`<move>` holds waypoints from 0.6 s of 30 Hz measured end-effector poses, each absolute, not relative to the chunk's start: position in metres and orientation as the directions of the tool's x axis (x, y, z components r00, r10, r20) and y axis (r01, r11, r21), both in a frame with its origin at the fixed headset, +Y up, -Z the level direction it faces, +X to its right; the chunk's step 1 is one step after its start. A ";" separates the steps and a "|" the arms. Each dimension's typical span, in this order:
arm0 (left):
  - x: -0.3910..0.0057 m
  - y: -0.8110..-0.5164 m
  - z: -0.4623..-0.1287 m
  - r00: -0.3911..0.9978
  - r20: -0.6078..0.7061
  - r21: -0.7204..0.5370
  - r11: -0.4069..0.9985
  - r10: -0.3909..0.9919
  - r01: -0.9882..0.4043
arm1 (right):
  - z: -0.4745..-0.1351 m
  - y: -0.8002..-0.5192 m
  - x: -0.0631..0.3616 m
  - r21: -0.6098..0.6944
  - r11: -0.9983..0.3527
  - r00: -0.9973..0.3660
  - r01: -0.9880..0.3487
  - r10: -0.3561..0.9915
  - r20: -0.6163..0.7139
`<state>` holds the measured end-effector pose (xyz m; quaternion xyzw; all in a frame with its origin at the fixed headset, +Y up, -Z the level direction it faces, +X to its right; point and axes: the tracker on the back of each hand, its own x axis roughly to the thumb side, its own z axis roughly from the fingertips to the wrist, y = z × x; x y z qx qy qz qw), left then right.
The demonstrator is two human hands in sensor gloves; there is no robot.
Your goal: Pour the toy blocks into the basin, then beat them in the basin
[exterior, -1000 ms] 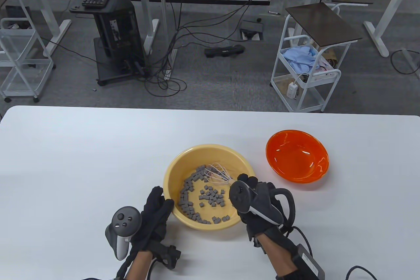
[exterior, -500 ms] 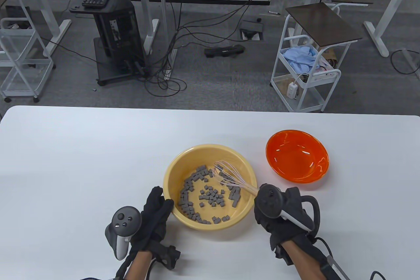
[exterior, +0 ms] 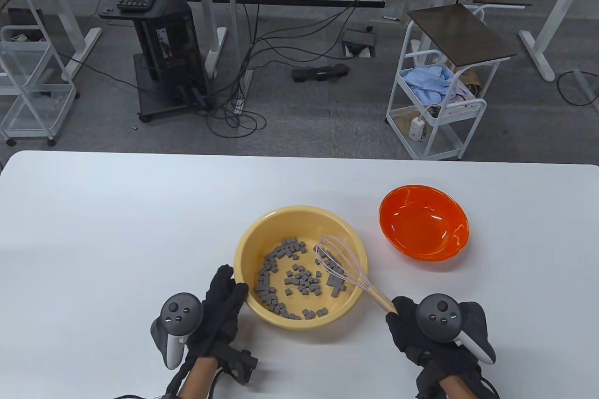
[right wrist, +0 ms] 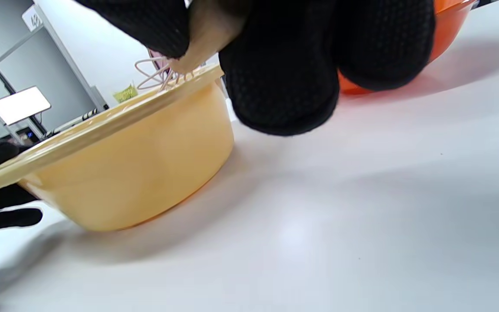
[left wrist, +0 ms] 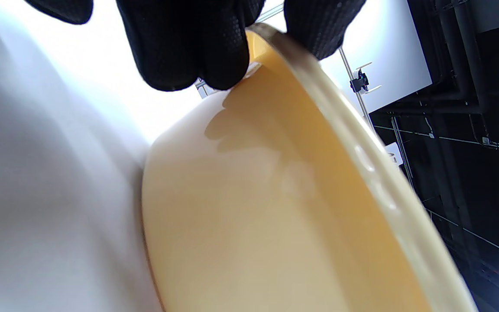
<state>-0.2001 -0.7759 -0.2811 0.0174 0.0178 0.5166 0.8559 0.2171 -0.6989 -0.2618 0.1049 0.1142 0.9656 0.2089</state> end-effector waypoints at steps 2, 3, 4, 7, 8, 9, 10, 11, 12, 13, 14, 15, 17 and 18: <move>-0.200 -0.776 -0.281 0.467 -0.012 0.049 0.467 0.884 -0.883 | -0.264 -0.701 0.214 0.320 -0.879 -0.899 -0.353 0.413 0.145; -0.200 -0.776 -0.281 0.466 -0.012 0.049 0.466 0.885 -0.883 | -0.265 -0.702 0.212 0.353 -0.873 -0.903 -0.337 0.406 0.143; -0.200 -0.776 -0.281 0.465 -0.012 0.050 0.465 0.885 -0.884 | -0.265 -0.703 0.211 0.362 -0.873 -0.903 -0.327 0.401 0.153; -0.200 -0.776 -0.281 0.468 -0.011 0.054 0.468 0.883 -0.882 | -0.262 -0.703 0.214 0.297 -0.887 -0.894 -0.354 0.414 0.169; -0.200 -0.777 -0.280 0.468 -0.011 0.054 0.468 0.884 -0.882 | -0.260 -0.702 0.218 0.272 -0.891 -0.893 -0.365 0.417 0.167; -0.200 -0.777 -0.280 0.467 -0.010 0.054 0.467 0.884 -0.883 | -0.258 -0.701 0.222 0.250 -0.892 -0.891 -0.377 0.423 0.163; -0.200 -0.777 -0.280 0.466 -0.010 0.054 0.465 0.885 -0.883 | -0.254 -0.700 0.229 0.213 -0.890 -0.887 -0.402 0.436 0.149; -0.200 -0.777 -0.280 0.465 -0.010 0.054 0.465 0.885 -0.884 | -0.252 -0.699 0.233 0.195 -0.888 -0.885 -0.416 0.444 0.137; -0.200 -0.777 -0.280 0.464 -0.010 0.055 0.464 0.886 -0.884 | -0.250 -0.699 0.241 0.173 -0.884 -0.883 -0.435 0.456 0.113; -0.200 -0.777 -0.280 0.464 -0.009 0.055 0.464 0.886 -0.884 | -0.247 -0.700 0.249 0.165 -0.882 -0.885 -0.441 0.458 0.084; -0.200 -0.777 -0.280 0.464 -0.009 0.055 0.464 0.886 -0.884 | -0.245 -0.700 0.253 0.164 -0.883 -0.888 -0.439 0.454 0.070; -0.200 -0.777 -0.280 0.465 -0.009 0.055 0.465 0.885 -0.884 | -0.242 -0.702 0.259 0.164 -0.888 -0.895 -0.429 0.442 0.052; -0.200 -0.777 -0.280 0.466 -0.009 0.056 0.466 0.885 -0.883 | -0.237 -0.706 0.266 0.171 -0.900 -0.910 -0.401 0.412 0.034; -0.199 -0.777 -0.280 0.467 -0.009 0.056 0.467 0.884 -0.882 | -0.233 -0.709 0.271 0.178 -0.908 -0.921 -0.379 0.388 0.020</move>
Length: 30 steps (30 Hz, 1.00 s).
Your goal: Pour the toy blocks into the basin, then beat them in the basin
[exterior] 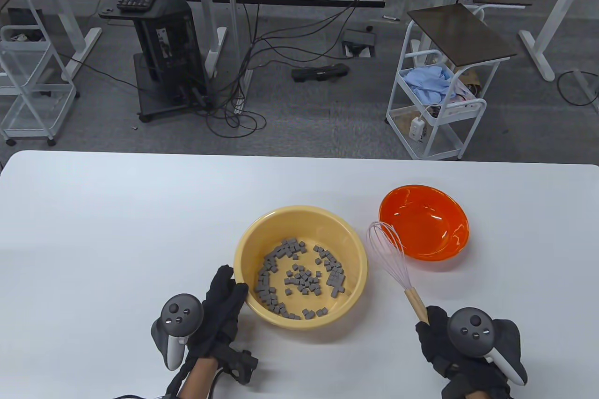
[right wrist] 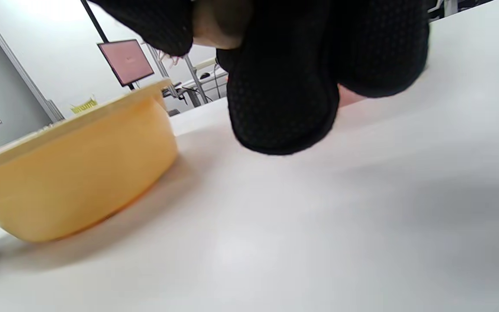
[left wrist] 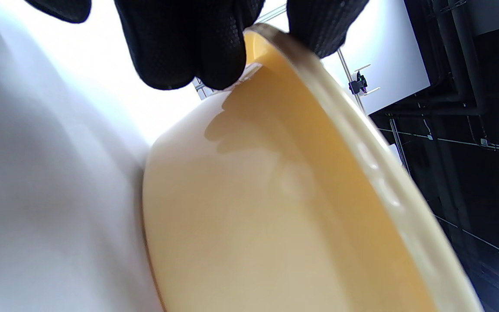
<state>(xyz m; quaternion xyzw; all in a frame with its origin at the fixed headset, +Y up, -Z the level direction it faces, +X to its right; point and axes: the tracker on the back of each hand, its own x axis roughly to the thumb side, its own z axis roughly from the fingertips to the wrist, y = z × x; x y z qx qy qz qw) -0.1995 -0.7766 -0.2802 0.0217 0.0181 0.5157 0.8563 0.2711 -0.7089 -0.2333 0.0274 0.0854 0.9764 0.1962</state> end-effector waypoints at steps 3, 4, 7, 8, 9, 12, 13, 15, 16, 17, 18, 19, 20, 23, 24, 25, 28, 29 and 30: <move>-0.201 -0.775 -0.280 0.473 -0.007 0.064 0.473 0.881 -0.879 | -0.228 -0.719 0.278 0.207 -0.914 -0.935 -0.349 0.354 -0.012; -0.202 -0.775 -0.280 0.478 -0.004 0.070 0.477 0.878 -0.876 | -0.227 -0.721 0.279 0.214 -0.914 -0.937 -0.344 0.349 -0.015; -0.210 -0.770 -0.277 0.516 0.011 0.143 0.509 0.856 -0.848 | -0.225 -0.732 0.280 0.242 -0.922 -0.952 -0.302 0.305 -0.028; -0.213 -0.768 -0.277 0.537 0.019 0.166 0.527 0.844 -0.834 | -0.225 -0.735 0.280 0.249 -0.923 -0.954 -0.295 0.297 -0.029; -0.216 -0.767 -0.276 0.555 0.022 0.185 0.542 0.832 -0.820 | -0.225 -0.738 0.280 0.255 -0.922 -0.955 -0.292 0.293 -0.032; -0.226 -0.762 -0.274 0.662 0.026 0.257 0.635 0.749 -0.729 | -0.227 -0.748 0.278 0.280 -0.925 -0.966 -0.258 0.256 -0.042; -0.230 -0.761 -0.273 0.703 0.017 0.275 0.672 0.711 -0.687 | -0.228 -0.751 0.277 0.280 -0.931 -0.972 -0.234 0.232 -0.040; -0.236 -0.761 -0.273 0.756 0.002 0.298 0.721 0.655 -0.626 | -0.230 -0.756 0.275 0.282 -0.938 -0.979 -0.202 0.192 -0.060; -0.240 -0.761 -0.272 0.776 -0.008 0.304 0.741 0.630 -0.598 | -0.231 -0.759 0.274 0.278 -0.945 -0.985 -0.171 0.156 -0.077; -0.242 -0.761 -0.272 0.788 -0.012 0.307 0.752 0.616 -0.583 | -0.232 -0.760 0.273 0.275 -0.949 -0.987 -0.156 0.138 -0.084; -0.245 -0.761 -0.272 0.803 -0.022 0.310 0.767 0.596 -0.561 | -0.234 -0.761 0.272 0.275 -0.953 -0.989 -0.129 0.103 -0.106; -0.247 -0.762 -0.272 0.815 -0.031 0.313 0.780 0.579 -0.542 | -0.234 -0.762 0.271 0.271 -0.957 -0.990 -0.103 0.073 -0.117; -0.249 -0.762 -0.272 0.820 -0.035 0.316 0.785 0.571 -0.533 | -0.235 -0.762 0.270 0.257 -0.963 -0.991 -0.078 0.047 -0.124; -0.253 -0.762 -0.272 0.823 -0.045 0.320 0.788 0.567 -0.525 | -0.238 -0.763 0.267 0.257 -0.967 -0.989 -0.003 -0.035 -0.146; -0.254 -0.762 -0.272 0.824 -0.047 0.321 0.790 0.565 -0.523 | -0.239 -0.764 0.267 0.251 -0.967 -0.985 0.029 -0.069 -0.155; -0.254 -0.762 -0.272 0.825 -0.048 0.322 0.791 0.563 -0.520 | -0.241 -0.765 0.267 0.250 -0.967 -0.983 0.045 -0.088 -0.163; -0.254 -0.762 -0.272 0.830 -0.051 0.321 0.796 0.556 -0.514 | -0.243 -0.769 0.268 0.271 -0.961 -0.977 0.051 -0.104 -0.184; -0.254 -0.762 -0.272 0.831 -0.051 0.321 0.797 0.554 -0.512 | -0.244 -0.770 0.269 0.290 -0.956 -0.977 0.047 -0.104 -0.186; -0.254 -0.761 -0.272 0.832 -0.051 0.321 0.798 0.553 -0.510 | -0.244 -0.771 0.270 0.306 -0.951 -0.978 0.040 -0.100 -0.184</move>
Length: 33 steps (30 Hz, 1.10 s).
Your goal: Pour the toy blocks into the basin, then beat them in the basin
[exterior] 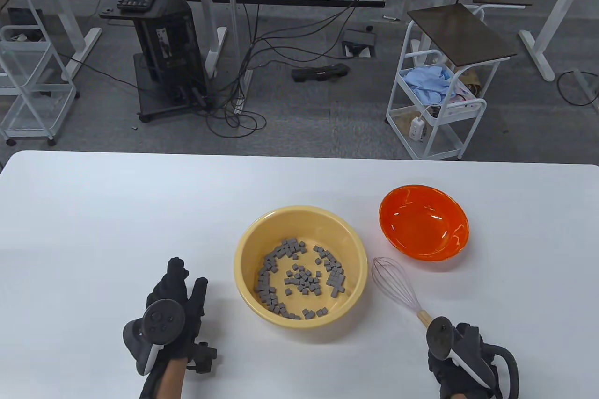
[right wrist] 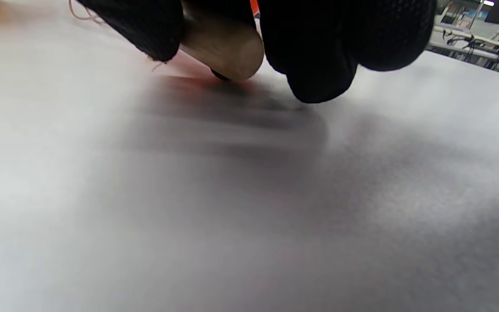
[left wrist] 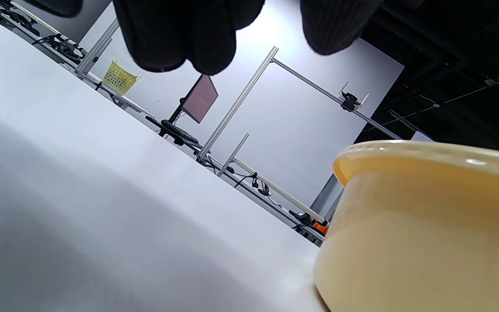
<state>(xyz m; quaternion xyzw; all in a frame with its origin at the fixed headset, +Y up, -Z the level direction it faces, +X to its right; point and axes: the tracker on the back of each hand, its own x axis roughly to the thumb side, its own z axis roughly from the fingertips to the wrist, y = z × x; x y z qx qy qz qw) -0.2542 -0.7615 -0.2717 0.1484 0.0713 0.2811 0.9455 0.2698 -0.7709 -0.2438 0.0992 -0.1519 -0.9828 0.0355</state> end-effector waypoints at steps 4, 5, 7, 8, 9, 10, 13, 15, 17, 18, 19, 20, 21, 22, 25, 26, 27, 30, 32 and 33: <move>-0.254 -0.761 -0.272 0.838 -0.056 0.316 0.806 0.543 -0.501 | -0.243 -0.768 0.274 0.321 -0.947 -0.978 -0.008 -0.059 -0.199; -0.254 -0.762 -0.272 0.845 -0.056 0.314 0.813 0.532 -0.491 | -0.242 -0.767 0.276 0.333 -0.942 -0.978 -0.036 -0.035 -0.204; -0.255 -0.762 -0.272 0.861 -0.061 0.309 0.830 0.505 -0.465 | -0.241 -0.765 0.280 0.340 -0.934 -0.974 -0.110 0.032 -0.226; -0.255 -0.762 -0.272 0.868 -0.062 0.306 0.837 0.493 -0.454 | -0.240 -0.762 0.284 0.336 -0.928 -0.966 -0.162 0.080 -0.245; -0.255 -0.762 -0.272 0.870 -0.062 0.306 0.839 0.489 -0.449 | -0.240 -0.759 0.286 0.333 -0.923 -0.961 -0.194 0.109 -0.255; -0.256 -0.762 -0.272 0.873 -0.062 0.306 0.842 0.483 -0.444 | -0.239 -0.757 0.288 0.329 -0.920 -0.956 -0.215 0.129 -0.262; -0.258 -0.761 -0.271 0.883 -0.071 0.307 0.853 0.463 -0.422 | -0.238 -0.743 0.298 0.264 -0.916 -0.930 -0.301 0.222 -0.292; -0.260 -0.760 -0.271 0.889 -0.074 0.307 0.858 0.452 -0.410 | -0.238 -0.734 0.303 0.211 -0.915 -0.913 -0.343 0.272 -0.303; -0.260 -0.760 -0.270 0.895 -0.077 0.306 0.864 0.440 -0.399 | -0.240 -0.722 0.308 0.146 -0.915 -0.896 -0.376 0.319 -0.308; -0.260 -0.760 -0.270 0.896 -0.078 0.305 0.866 0.437 -0.396 | -0.241 -0.717 0.311 0.113 -0.913 -0.887 -0.393 0.344 -0.308; -0.261 -0.760 -0.270 0.898 -0.080 0.304 0.869 0.432 -0.391 | -0.242 -0.711 0.313 0.077 -0.908 -0.876 -0.412 0.371 -0.309; -0.261 -0.760 -0.270 0.901 -0.082 0.303 0.872 0.427 -0.385 | -0.243 -0.704 0.315 0.039 -0.903 -0.866 -0.428 0.397 -0.305; -0.261 -0.759 -0.270 0.902 -0.084 0.302 0.873 0.424 -0.383 | -0.243 -0.700 0.316 0.015 -0.900 -0.860 -0.435 0.411 -0.302; -0.261 -0.759 -0.270 0.903 -0.087 0.301 0.875 0.422 -0.380 | -0.244 -0.694 0.318 -0.028 -0.893 -0.852 -0.449 0.437 -0.287; -0.262 -0.758 -0.270 0.912 -0.089 0.295 0.885 0.400 -0.359 | -0.247 -0.677 0.320 -0.129 -0.867 -0.837 -0.482 0.499 -0.226; -0.262 -0.757 -0.270 0.919 -0.086 0.291 0.892 0.386 -0.347 | -0.248 -0.670 0.321 -0.172 -0.858 -0.834 -0.484 0.512 -0.205; -0.263 -0.756 -0.270 0.923 -0.086 0.289 0.896 0.375 -0.337 | -0.249 -0.665 0.321 -0.201 -0.851 -0.836 -0.485 0.519 -0.181; -0.265 -0.752 -0.270 0.938 -0.075 0.286 0.908 0.340 -0.306 | -0.252 -0.651 0.321 -0.278 -0.831 -0.841 -0.482 0.528 -0.118; -0.267 -0.749 -0.269 0.945 -0.063 0.286 0.913 0.321 -0.291 | -0.255 -0.644 0.318 -0.325 -0.818 -0.852 -0.475 0.520 -0.064; -0.268 -0.748 -0.268 0.948 -0.055 0.286 0.914 0.315 -0.287 | -0.256 -0.643 0.317 -0.337 -0.815 -0.855 -0.472 0.516 -0.050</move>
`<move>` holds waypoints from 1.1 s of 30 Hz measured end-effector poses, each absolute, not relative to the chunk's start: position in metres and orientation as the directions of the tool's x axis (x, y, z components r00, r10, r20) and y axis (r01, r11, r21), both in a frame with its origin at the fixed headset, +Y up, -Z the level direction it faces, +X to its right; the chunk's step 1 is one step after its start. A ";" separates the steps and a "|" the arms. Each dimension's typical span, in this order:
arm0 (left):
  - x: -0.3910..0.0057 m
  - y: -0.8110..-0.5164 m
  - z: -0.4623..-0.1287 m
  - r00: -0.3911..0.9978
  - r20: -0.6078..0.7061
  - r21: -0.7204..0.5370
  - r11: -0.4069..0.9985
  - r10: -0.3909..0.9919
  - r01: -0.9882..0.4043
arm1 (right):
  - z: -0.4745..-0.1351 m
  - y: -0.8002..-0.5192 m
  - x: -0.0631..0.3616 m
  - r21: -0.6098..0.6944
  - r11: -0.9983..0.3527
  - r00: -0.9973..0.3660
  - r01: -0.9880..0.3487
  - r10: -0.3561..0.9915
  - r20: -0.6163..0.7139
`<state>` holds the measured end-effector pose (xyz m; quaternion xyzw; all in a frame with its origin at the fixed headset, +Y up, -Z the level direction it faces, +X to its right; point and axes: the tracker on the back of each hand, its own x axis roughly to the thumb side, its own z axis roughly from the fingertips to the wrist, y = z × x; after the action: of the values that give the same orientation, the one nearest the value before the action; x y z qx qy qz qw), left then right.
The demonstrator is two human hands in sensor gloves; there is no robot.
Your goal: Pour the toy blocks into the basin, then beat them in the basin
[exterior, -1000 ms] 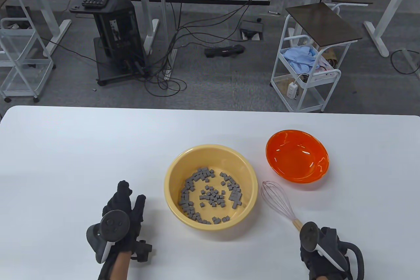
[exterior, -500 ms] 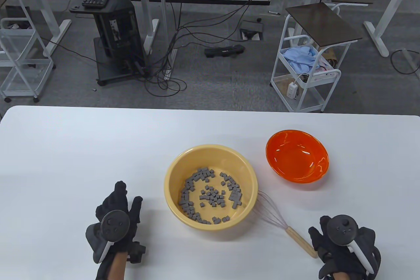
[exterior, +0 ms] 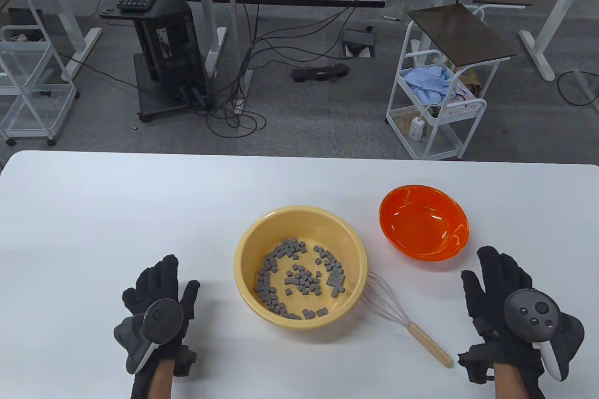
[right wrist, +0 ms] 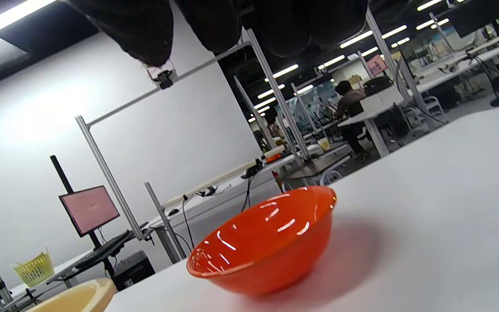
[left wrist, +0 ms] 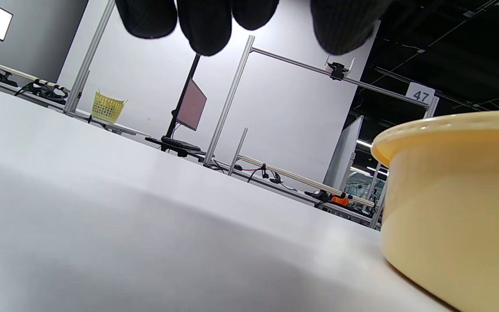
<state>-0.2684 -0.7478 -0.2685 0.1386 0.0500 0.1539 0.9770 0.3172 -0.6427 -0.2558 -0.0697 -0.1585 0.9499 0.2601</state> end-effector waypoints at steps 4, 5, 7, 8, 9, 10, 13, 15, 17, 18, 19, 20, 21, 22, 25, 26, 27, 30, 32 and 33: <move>-0.275 -0.745 -0.267 0.921 -0.026 0.293 0.884 0.388 -0.364 | -0.263 -0.648 0.306 -0.339 -0.833 -0.888 -0.438 0.459 0.020; -0.276 -0.745 -0.267 0.912 -0.022 0.296 0.874 0.409 -0.385 | -0.265 -0.653 0.300 -0.334 -0.850 -0.905 -0.409 0.424 0.029; -0.277 -0.744 -0.267 0.914 -0.020 0.286 0.879 0.405 -0.383 | -0.268 -0.661 0.294 -0.315 -0.874 -0.926 -0.371 0.374 0.052; -0.277 -0.744 -0.268 0.915 -0.018 0.282 0.880 0.402 -0.382 | -0.269 -0.665 0.291 -0.307 -0.882 -0.932 -0.358 0.359 0.055; -0.275 -0.744 -0.268 0.916 -0.007 0.276 0.881 0.401 -0.383 | -0.270 -0.671 0.287 -0.294 -0.895 -0.941 -0.336 0.334 0.059; -0.274 -0.745 -0.269 0.918 -0.001 0.270 0.885 0.395 -0.381 | -0.271 -0.675 0.286 -0.286 -0.900 -0.944 -0.329 0.324 0.066; -0.268 -0.749 -0.271 0.935 0.013 0.240 0.906 0.356 -0.348 | -0.273 -0.693 0.282 -0.271 -0.908 -0.948 -0.318 0.311 0.071; -0.262 -0.752 -0.273 0.938 0.030 0.229 0.912 0.344 -0.342 | -0.273 -0.705 0.282 -0.263 -0.909 -0.946 -0.324 0.319 0.063; -0.258 -0.753 -0.273 0.940 0.037 0.235 0.911 0.340 -0.339 | -0.272 -0.715 0.283 -0.280 -0.903 -0.945 -0.326 0.322 0.063; -0.256 -0.753 -0.274 0.941 0.039 0.242 0.911 0.335 -0.335 | -0.272 -0.718 0.284 -0.279 -0.904 -0.945 -0.325 0.319 0.069; -0.255 -0.753 -0.275 0.940 0.042 0.238 0.911 0.337 -0.337 | -0.271 -0.719 0.284 -0.258 -0.914 -0.949 -0.314 0.307 0.069; -0.252 -0.753 -0.276 0.937 0.048 0.235 0.908 0.345 -0.346 | -0.269 -0.720 0.284 -0.254 -0.919 -0.953 -0.303 0.297 0.065; -0.249 -0.753 -0.276 0.937 0.051 0.236 0.908 0.345 -0.347 | -0.269 -0.721 0.284 -0.253 -0.918 -0.953 -0.304 0.296 0.070; -0.247 -0.753 -0.277 0.938 0.055 0.234 0.909 0.343 -0.346 | -0.268 -0.721 0.284 -0.249 -0.919 -0.952 -0.307 0.298 0.072; -0.241 -0.750 -0.277 0.949 0.066 0.246 0.917 0.307 -0.314 | -0.267 -0.720 0.284 -0.245 -0.916 -0.948 -0.319 0.310 0.075; -0.240 -0.750 -0.277 0.951 0.071 0.259 0.915 0.302 -0.310 | -0.266 -0.719 0.284 -0.249 -0.911 -0.945 -0.328 0.318 0.081; -0.239 -0.749 -0.276 0.952 0.068 0.271 0.912 0.300 -0.307 | -0.265 -0.718 0.283 -0.253 -0.908 -0.942 -0.335 0.324 0.085; -0.240 -0.748 -0.275 0.944 0.074 0.283 0.900 0.323 -0.330 | -0.264 -0.718 0.281 -0.251 -0.910 -0.944 -0.330 0.317 0.093; -0.241 -0.748 -0.274 0.944 0.072 0.286 0.900 0.322 -0.329 | -0.265 -0.719 0.280 -0.246 -0.912 -0.944 -0.330 0.314 0.099; -0.241 -0.749 -0.274 0.946 0.072 0.283 0.903 0.317 -0.324 | -0.265 -0.719 0.280 -0.242 -0.912 -0.943 -0.332 0.317 0.101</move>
<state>-0.2410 -0.7489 -0.2744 0.1472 -0.0122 0.1642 0.9753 0.2795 -0.7192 -0.2648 0.0300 -0.1287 0.9772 0.1661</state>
